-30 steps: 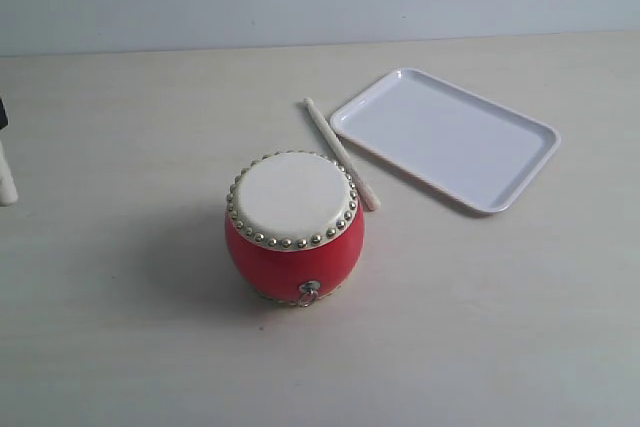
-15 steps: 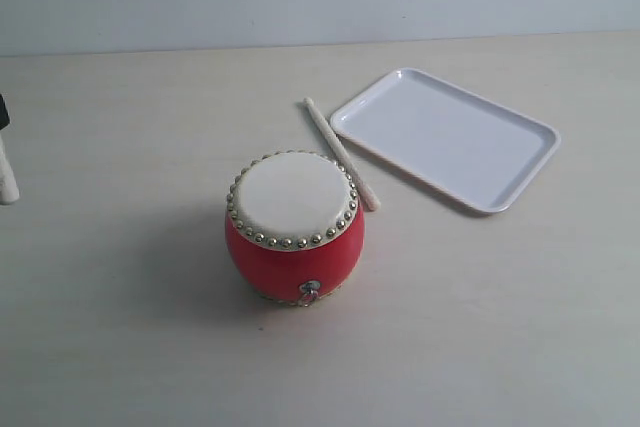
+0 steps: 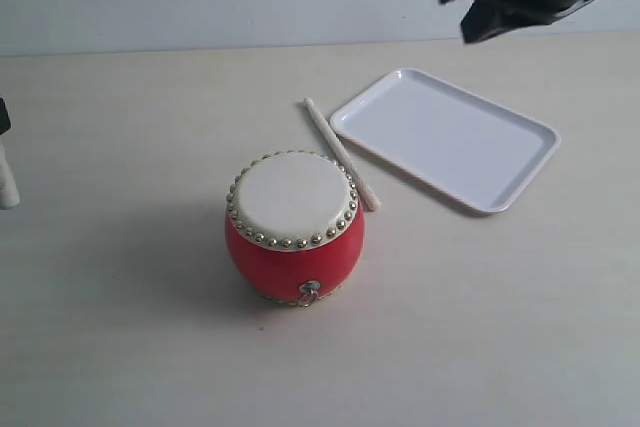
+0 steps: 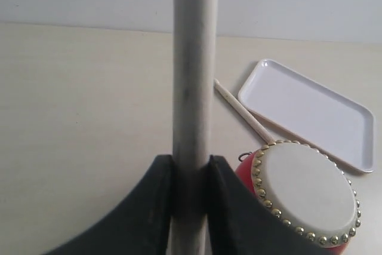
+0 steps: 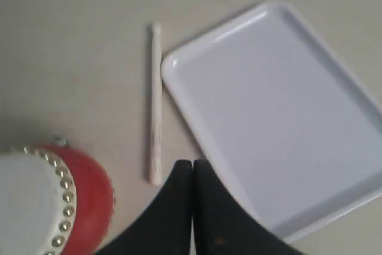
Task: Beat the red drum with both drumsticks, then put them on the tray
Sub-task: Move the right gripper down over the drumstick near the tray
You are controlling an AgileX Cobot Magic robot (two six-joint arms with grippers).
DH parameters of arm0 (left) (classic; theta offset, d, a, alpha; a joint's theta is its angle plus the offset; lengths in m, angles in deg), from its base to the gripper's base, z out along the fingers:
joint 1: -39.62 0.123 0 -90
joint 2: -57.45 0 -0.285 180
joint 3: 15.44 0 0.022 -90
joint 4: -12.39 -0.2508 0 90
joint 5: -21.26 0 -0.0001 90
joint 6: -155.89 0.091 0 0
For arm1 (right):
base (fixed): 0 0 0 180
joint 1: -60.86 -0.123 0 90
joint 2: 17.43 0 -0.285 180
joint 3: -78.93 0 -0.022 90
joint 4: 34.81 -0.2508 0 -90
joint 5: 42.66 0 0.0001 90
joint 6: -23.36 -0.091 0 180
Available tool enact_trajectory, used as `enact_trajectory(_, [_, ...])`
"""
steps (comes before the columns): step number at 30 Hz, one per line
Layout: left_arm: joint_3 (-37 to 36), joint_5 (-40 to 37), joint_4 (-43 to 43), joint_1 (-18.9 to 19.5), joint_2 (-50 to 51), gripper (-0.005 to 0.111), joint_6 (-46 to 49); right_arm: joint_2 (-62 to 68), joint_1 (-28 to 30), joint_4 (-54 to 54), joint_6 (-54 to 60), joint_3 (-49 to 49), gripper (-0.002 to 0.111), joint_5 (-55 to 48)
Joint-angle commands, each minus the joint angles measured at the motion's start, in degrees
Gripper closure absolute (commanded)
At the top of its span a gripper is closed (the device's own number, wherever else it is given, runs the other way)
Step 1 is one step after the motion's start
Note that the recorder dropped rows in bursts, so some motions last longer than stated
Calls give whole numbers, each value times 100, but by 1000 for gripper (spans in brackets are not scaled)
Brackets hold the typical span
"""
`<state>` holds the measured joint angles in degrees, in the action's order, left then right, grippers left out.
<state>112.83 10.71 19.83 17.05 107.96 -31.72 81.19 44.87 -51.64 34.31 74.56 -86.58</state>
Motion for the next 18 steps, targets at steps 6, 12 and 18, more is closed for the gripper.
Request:
enact_trajectory(6, [-15,38,13,-34,-3,107,11,1619,-952,1959,-518,919,97,-1461])
enact_trajectory(12, [-15,38,13,-34,-3,107,11,1928,-1273,2038,-506,919,79,-1231])
enact_trajectory(18, [-15,16,13,-34,-3,107,11,2103,-1337,1949,-506,927,73,-520])
